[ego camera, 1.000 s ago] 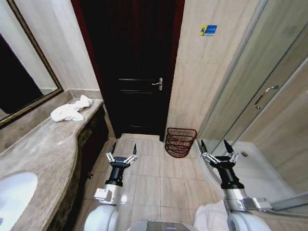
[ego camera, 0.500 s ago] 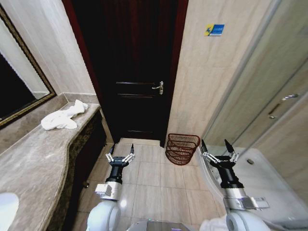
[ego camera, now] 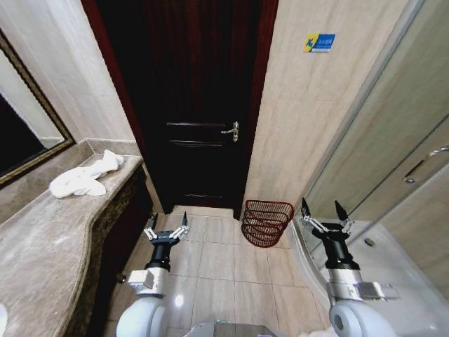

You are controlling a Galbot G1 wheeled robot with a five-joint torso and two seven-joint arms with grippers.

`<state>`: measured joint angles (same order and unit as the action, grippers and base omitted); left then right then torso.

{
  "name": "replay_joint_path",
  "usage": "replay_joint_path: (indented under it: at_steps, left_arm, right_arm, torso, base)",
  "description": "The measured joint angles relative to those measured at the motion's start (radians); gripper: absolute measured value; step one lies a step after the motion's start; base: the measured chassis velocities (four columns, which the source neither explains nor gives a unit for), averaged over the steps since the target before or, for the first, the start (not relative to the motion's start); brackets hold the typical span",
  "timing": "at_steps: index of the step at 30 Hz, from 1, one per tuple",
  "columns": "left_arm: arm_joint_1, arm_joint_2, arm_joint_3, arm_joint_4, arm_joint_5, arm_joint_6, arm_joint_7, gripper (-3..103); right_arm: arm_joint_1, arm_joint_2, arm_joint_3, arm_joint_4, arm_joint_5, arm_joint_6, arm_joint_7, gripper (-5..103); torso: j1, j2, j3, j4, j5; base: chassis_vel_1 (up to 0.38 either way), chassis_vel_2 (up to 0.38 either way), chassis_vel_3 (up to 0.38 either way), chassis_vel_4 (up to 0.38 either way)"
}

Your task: Discard the used towel into the hamper.

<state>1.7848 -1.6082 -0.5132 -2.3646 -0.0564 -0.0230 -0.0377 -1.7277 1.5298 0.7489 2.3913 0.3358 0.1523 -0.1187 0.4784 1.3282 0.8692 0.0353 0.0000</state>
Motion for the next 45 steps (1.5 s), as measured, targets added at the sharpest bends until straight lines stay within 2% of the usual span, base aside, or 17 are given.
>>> replay_joint_path:
  at_steps: [4, 6, 10, 15, 24, 34, 36, 38, 41, 42, 44, 45]
  left_arm:
    - [0.006, 0.0, 0.0, -0.003, 0.004, -0.001, 0.0, 100]
    - [0.008, 0.0, 0.0, 0.009, 0.008, -0.029, 0.008, 100]
    - [0.006, 0.0, 0.003, 0.021, 0.016, -0.039, 0.013, 100]
    - [0.009, 0.0, 0.008, 0.027, 0.093, -0.04, 0.015, 100]
    - [0.002, 0.0, 0.002, 0.018, 0.091, -0.03, 0.0, 100]
    - [0.0, 0.0, -0.001, 0.022, 0.101, -0.009, -0.044, 100]
    - [-0.007, 0.0, 0.0, 0.033, 0.099, -0.007, -0.075, 100]
    - [-0.008, 0.0, -0.003, 0.041, 0.099, -0.02, -0.076, 103]
    - [-0.001, 0.0, -0.005, 0.048, 0.118, -0.067, -0.027, 100]
    - [0.0, 0.0, -0.004, 0.053, 0.123, -0.102, 0.001, 99]
    - [0.0, 0.0, -0.004, 0.058, 0.126, -0.119, 0.012, 96]
    - [0.001, 0.0, -0.004, 0.059, 0.127, -0.129, 0.017, 98]
  right_arm:
    - [0.001, 0.005, 0.004, -0.003, -0.015, 0.019, 0.026, 100]
    - [0.004, 0.012, 0.005, -0.007, -0.046, 0.03, 0.04, 100]
    - [-0.004, 0.022, 0.01, 0.006, -0.051, 0.035, 0.014, 100]
    - [-0.01, 0.01, 0.008, 0.03, 0.043, 0.016, 0.042, 100]
    - [0.013, 0.011, -0.007, 0.038, 0.039, -0.012, 0.071, 100]
    - [0.001, 0.022, -0.001, 0.04, 0.018, -0.028, 0.012, 100]
    - [0.001, 0.024, 0.001, 0.036, -0.013, -0.024, -0.026, 100]
    - [0.002, 0.029, 0.0, 0.036, -0.028, -0.021, -0.045, 100]
    - [-0.004, 0.041, -0.004, 0.036, -0.032, -0.007, -0.082, 100]
    - [-0.008, 0.045, -0.008, 0.034, -0.024, 0.006, -0.089, 100]
    - [-0.01, 0.048, -0.014, 0.035, -0.016, 0.011, -0.088, 100]
    - [-0.012, 0.051, -0.02, 0.04, -0.008, 0.01, -0.085, 100]
  torso:
    - [0.0, 0.0, 0.0, -0.0001, -0.0002]
    - [0.001, 0.0, 0.0, 0.0001, 0.0001]
    - [0.001, 0.0, 0.0, 0.0, 0.0]
    - [0.001, 0.0, 0.0, -0.0001, -0.0003]
    - [0.001, 0.0, 0.0, 0.0001, 0.0]
    - [0.001, 0.0, 0.0, 0.0001, -0.0001]
    - [0.001, 0.0, 0.0, 0.0002, 0.0]
    - [0.001, 0.0, 0.0, 0.0003, -0.0001]
    - [0.001, 0.0, 0.0, 0.0, 0.0]
    - [0.001, 0.0, 0.0, -0.0005, 0.0]
    - [0.001, 0.0, 0.0, -0.0004, -0.0001]
    - [0.001, 0.0, 0.0, -0.0003, 0.0001]
  base:
    - [0.0, 0.0, 0.0, 0.0]
    - [0.04, 0.063, 0.056, 0.036]
    - [0.007, 0.069, 0.079, 0.057]
    - [0.07, 0.065, 0.074, 0.079]
    - [0.111, 0.09, 0.102, 0.109]
    - [0.119, 0.129, 0.133, 0.128]
    - [0.1, 0.094, 0.111, 0.108]
    - [0.102, 0.094, 0.069, 0.09]
    - [0.014, 0.021, 0.023, 0.01]
    - [0.0, 0.0, 0.0, 0.0]
    - [0.0, 0.0, 0.0, 0.0]
    - [0.0, 0.0, 0.0, 0.0]
